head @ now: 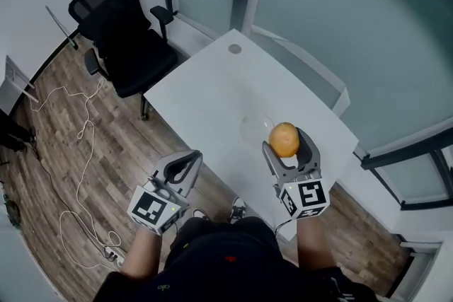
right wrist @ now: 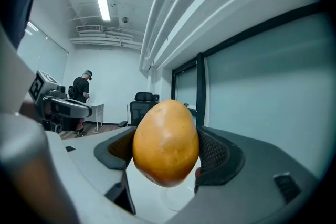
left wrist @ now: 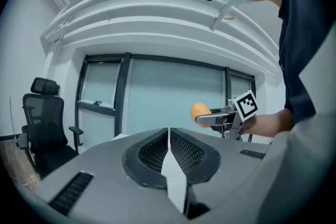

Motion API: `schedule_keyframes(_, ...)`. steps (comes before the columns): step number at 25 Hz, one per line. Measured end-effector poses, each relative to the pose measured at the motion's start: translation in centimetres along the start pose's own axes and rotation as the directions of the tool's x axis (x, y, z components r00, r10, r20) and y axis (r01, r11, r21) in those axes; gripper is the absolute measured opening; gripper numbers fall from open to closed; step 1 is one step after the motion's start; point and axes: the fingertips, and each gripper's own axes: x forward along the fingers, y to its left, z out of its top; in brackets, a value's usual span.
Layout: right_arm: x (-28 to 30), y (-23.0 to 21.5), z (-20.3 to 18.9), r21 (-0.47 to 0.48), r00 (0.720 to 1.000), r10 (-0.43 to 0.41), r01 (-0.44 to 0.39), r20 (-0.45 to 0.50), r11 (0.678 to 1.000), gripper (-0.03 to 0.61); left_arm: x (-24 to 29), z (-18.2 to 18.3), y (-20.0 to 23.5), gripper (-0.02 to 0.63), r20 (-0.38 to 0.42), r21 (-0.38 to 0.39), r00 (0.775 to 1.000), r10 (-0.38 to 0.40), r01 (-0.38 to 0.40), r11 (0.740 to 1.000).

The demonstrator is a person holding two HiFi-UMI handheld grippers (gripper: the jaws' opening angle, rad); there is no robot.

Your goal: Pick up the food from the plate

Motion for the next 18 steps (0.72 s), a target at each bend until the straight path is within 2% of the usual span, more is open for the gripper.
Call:
schedule_keyframes(5,-3.3,0.8,2.9,-0.027,0.998,-0.005,0.006,0.067,1.000,0.367,-0.3,2.7,-1.3,0.033,0.055,0.044,0.998,-0.026,0.024,0.999)
schedule_keyframes(9,-5.2,1.4,4.2,-0.027,0.996,-0.017,0.019,0.092,0.999,0.367,-0.8,3.9,-2.5,0.034,0.069,0.028,0.997,-0.033,0.031,0.999)
schedule_keyframes(18,-6.9,1.5,5.0,-0.041,0.994,-0.019,0.024,0.111,0.999,0.367,-0.9,4.4,-4.2,0.034,0.097,0.078,0.993,-0.067,0.060,0.995)
